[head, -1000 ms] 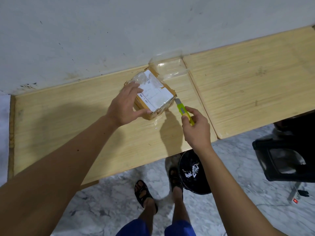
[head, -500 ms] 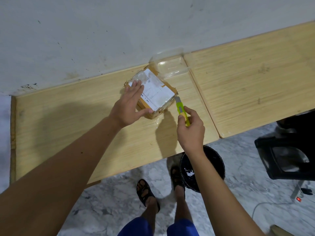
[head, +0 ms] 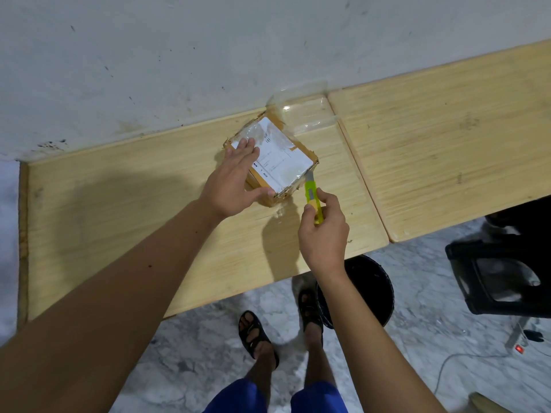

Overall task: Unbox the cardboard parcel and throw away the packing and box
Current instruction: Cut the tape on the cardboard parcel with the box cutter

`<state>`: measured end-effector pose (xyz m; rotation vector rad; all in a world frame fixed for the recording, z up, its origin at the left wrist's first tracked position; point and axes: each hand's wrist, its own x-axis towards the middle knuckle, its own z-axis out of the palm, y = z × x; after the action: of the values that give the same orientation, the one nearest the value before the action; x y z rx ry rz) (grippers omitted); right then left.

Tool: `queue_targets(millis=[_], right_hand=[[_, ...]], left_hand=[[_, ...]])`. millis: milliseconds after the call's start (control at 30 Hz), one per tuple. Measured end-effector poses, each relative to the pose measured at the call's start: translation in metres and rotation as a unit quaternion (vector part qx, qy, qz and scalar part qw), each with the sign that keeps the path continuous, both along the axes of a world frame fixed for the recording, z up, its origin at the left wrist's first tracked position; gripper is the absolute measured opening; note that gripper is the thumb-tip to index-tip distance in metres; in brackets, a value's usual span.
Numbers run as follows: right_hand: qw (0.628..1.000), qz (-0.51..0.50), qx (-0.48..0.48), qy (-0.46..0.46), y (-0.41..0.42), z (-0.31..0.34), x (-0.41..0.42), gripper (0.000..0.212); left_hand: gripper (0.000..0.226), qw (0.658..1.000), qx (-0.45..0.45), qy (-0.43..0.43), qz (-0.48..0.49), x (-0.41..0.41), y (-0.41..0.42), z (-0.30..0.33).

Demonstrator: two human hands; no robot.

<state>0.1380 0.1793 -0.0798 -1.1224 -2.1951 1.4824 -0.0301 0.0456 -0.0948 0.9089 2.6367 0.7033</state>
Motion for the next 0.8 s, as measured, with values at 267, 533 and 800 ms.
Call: queue_targets(millis=[267,533,800], right_hand=[[1.000,0.015,-0.013,-0.021,-0.008,0.008,0.005,0.029],[0.999,0.026,-0.023,-0.029,-0.029,0.012,0.023,0.029],[0.995,0.024,-0.081,-0.046,-0.050,0.007,0.047,0.024]], left_hand=[[0.103,1.000,-0.002,-0.003,0.004,0.002,0.001,0.002],[0.104,1.000,-0.006,-0.010,-0.001,0.001,-0.002,0.006],[0.102,0.999,-0.010,-0.038,0.008,0.001,0.002,0.015]])
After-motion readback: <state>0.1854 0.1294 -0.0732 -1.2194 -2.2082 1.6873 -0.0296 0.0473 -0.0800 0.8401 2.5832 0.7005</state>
